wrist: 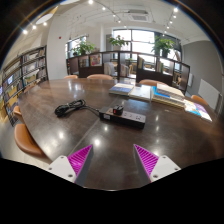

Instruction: Unplug charger

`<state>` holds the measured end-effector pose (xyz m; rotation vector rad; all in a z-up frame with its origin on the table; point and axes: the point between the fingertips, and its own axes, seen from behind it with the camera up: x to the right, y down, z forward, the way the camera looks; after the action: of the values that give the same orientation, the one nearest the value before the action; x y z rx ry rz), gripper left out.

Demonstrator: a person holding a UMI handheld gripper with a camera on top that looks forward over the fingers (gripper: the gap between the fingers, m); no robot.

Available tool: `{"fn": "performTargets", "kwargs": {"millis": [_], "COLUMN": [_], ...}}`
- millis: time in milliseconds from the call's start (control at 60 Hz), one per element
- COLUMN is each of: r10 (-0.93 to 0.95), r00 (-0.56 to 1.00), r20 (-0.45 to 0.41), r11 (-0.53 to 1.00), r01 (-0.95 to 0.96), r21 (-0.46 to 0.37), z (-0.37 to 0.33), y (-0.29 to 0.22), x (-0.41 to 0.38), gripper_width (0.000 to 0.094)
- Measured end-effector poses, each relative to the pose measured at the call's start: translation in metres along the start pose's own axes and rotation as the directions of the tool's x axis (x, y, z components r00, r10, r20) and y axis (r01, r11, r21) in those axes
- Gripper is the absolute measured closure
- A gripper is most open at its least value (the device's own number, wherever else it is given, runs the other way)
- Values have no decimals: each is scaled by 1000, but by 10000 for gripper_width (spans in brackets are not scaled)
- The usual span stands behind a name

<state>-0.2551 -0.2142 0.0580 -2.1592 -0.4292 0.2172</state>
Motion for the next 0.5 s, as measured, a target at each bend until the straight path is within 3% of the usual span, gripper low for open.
{"fn": "performTargets", "kwargs": {"millis": [350,467,500], "r10": [73,75,95], "r00": [987,986,990], "r20": [-141,-148,-105], "r11": [997,996,993], "r01": [-67,-67,-86], "r21": [44,60,82], "z": [174,209,214], "y": [-84,-98,-103], "x": [22,28,18], "gripper_width": [210,351,459]}}
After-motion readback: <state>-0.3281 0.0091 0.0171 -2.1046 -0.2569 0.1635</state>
